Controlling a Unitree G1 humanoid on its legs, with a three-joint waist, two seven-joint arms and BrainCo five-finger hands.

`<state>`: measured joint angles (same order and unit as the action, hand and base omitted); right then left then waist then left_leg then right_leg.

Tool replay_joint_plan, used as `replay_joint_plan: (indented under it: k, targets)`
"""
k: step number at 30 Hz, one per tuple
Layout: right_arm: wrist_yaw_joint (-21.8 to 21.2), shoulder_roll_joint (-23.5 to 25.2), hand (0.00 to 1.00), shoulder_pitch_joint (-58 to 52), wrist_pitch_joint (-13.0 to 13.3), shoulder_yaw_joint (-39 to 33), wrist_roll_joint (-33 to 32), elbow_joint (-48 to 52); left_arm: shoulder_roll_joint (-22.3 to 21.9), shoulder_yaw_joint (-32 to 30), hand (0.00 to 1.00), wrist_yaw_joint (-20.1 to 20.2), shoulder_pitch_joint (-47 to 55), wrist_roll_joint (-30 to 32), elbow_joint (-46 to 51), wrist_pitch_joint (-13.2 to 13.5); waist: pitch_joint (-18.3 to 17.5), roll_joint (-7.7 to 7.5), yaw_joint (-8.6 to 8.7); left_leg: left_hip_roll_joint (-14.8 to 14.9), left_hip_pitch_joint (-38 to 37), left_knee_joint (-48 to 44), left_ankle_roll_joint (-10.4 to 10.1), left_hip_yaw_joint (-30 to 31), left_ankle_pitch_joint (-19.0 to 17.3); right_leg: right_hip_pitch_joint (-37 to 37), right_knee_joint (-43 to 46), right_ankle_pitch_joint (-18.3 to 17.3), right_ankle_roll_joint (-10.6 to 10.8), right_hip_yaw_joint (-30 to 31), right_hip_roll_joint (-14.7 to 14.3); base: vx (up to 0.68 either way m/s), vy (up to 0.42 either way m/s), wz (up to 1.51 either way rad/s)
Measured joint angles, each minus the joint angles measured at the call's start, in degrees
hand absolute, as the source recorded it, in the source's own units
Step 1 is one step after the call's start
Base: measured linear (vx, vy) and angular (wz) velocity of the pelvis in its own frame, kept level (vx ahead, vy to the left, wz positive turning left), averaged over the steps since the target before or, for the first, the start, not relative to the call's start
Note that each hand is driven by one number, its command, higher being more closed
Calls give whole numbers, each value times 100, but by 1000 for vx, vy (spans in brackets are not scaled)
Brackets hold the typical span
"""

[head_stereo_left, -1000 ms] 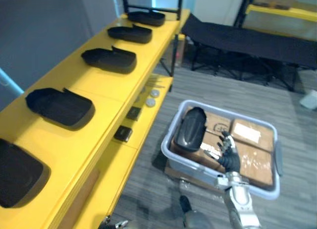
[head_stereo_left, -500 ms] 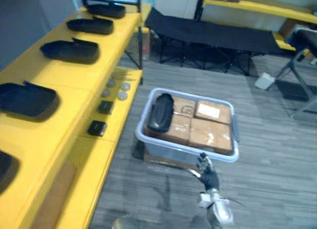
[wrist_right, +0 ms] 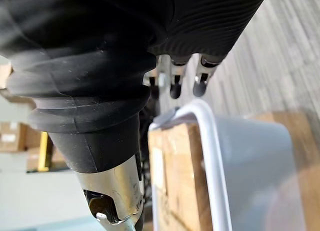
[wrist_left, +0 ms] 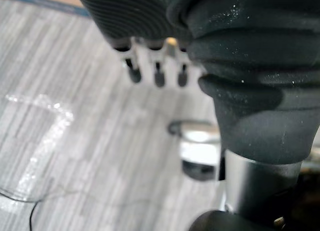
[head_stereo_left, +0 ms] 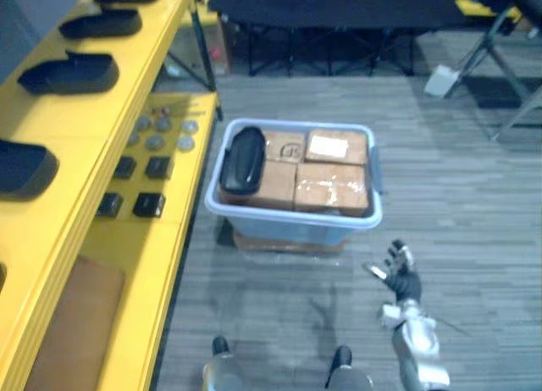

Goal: Walk over and take plastic housings, then place them on the shelf

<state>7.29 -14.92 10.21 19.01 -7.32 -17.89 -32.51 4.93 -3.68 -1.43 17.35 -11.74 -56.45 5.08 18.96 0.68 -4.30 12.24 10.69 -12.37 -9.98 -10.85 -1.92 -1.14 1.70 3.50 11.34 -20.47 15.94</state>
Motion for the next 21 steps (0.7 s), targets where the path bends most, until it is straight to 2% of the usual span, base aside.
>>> replay_joint_plan:
  k: [2, 4, 5, 7, 10, 13, 15, 18, 21]
  targets:
    - [84, -442, 0, 997, -165, -42, -197, -718, 18, 58, 0, 69, -194, -147, 80, 0, 216, 112, -70, -54, 294, -236, 74, 220, 24, -5, -113, 222, 10, -165, 6, -29, 80, 38]
    - [161, -1138, 0, 2241, -381, -99, -406, -1528, 16, 177, 0, 160, -411, -304, 253, 28, 531, 325, -205, -131, 607, -378, 141, 474, 77, -36, -156, 310, 12, -364, 6, -45, 74, 48]
    - [160, -1261, 0, 2505, -446, -96, -470, -1692, 18, 206, 0, 174, -422, -382, 285, 26, 547, 354, -243, -139, 707, -405, 152, 521, 84, -91, -155, 319, 10, -411, 4, -40, 55, 39]
    - [151, -1648, 0, 3324, -717, -65, -615, -2234, 22, 238, 0, 191, -457, -588, 387, 5, 580, 391, -436, -170, 949, -427, 184, 652, 116, -213, -157, 332, 1, -533, -7, 6, 45, 27]
    - [156, -2037, 0, 4039, -974, 254, -615, -2737, 25, 336, 0, 201, -540, -632, 368, -27, 636, 424, -630, -222, 1159, -486, 186, 834, 115, -285, -124, 332, -1, -676, -7, 20, 39, 27]
    - [168, -2393, 0, 4663, -1182, 411, -623, -2989, 18, 530, 0, 237, -693, -677, 363, -25, 824, 571, -778, -289, 1346, -576, 206, 954, 102, -329, -105, 329, -3, -822, 15, -26, 42, 20]
    - [196, -2499, 0, 5020, -1276, 438, -662, -3100, 32, 661, 0, 252, -767, -814, 357, -27, 937, 671, -815, -332, 1475, -618, 217, 1059, 106, -393, -52, 322, -10, -914, 41, -55, 53, 19]
    - [299, -2710, 0, 5376, -1460, 678, -667, -3222, 27, 840, 0, 276, -896, -877, 356, -23, 1072, 795, -1006, -395, 1587, -634, 252, 1087, 130, -510, 16, 321, -8, -933, 116, -24, 53, 7]
    - [398, -2764, 0, 5700, -1678, 921, -656, -3231, 29, 982, 0, 287, -934, -1000, 355, -23, 1088, 841, -1106, -449, 1765, -699, 260, 1191, 135, -642, 76, 307, 8, -966, 150, -11, 40, 7]
